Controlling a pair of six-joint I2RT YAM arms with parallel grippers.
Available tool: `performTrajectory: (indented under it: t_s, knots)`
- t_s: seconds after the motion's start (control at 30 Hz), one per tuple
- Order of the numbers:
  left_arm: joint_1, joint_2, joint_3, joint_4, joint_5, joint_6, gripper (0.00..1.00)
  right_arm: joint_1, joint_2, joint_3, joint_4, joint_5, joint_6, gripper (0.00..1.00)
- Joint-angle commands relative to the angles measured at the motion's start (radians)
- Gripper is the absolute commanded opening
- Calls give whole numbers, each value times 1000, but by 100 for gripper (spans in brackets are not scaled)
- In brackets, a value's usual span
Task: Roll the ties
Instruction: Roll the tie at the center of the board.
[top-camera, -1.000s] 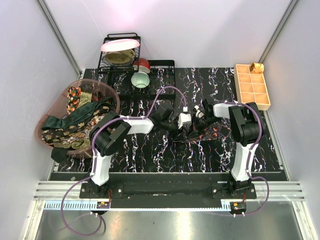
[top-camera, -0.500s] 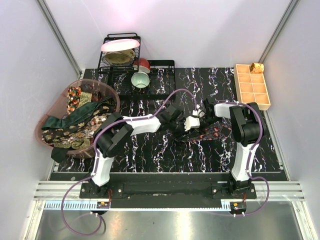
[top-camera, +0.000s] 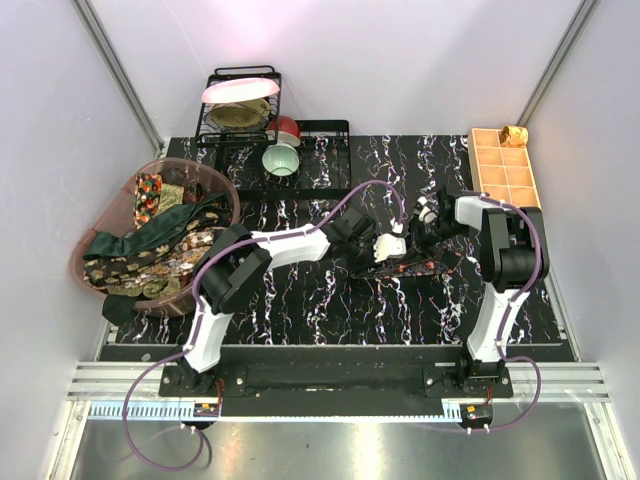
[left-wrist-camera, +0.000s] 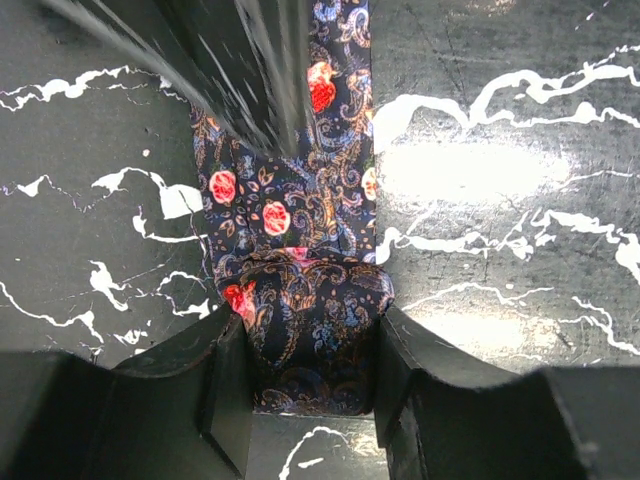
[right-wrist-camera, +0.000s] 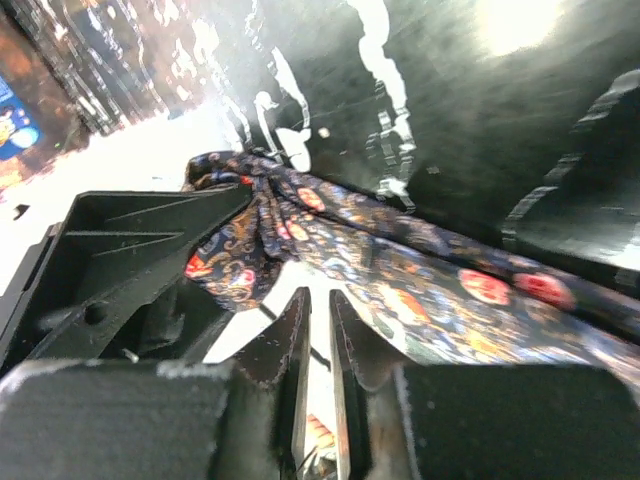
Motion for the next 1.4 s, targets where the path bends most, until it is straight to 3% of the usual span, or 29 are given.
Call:
performTrajectory:
  t_s: [0.0,0.23,0.73,0.93,1.0,1.03,1.13,1.37]
  knots:
    - [16,106,-27,-242,-148,46,14,-5,-26,63,-18,61,-72,18]
    - [14,100,-6,-302,-125,80,13,-4,62,102,-4,173,-103,17]
    - [4,41,25,-455,-81,86,13,19,13,16,-73,219,-134,15]
    - [-1,61,46,-495,-124,69,13,21,-29,40,-40,2,-111,21]
    - [-2,72,60,-507,-127,68,14,21,-59,34,-16,-107,-93,27]
    - [-4,81,69,-510,-127,68,14,21,-67,27,11,-145,-83,37]
    - [-5,94,82,-519,-130,72,14,42,-99,-38,109,-244,-10,46]
    - [-7,104,94,-532,-122,72,15,148,-76,-133,331,-307,168,39]
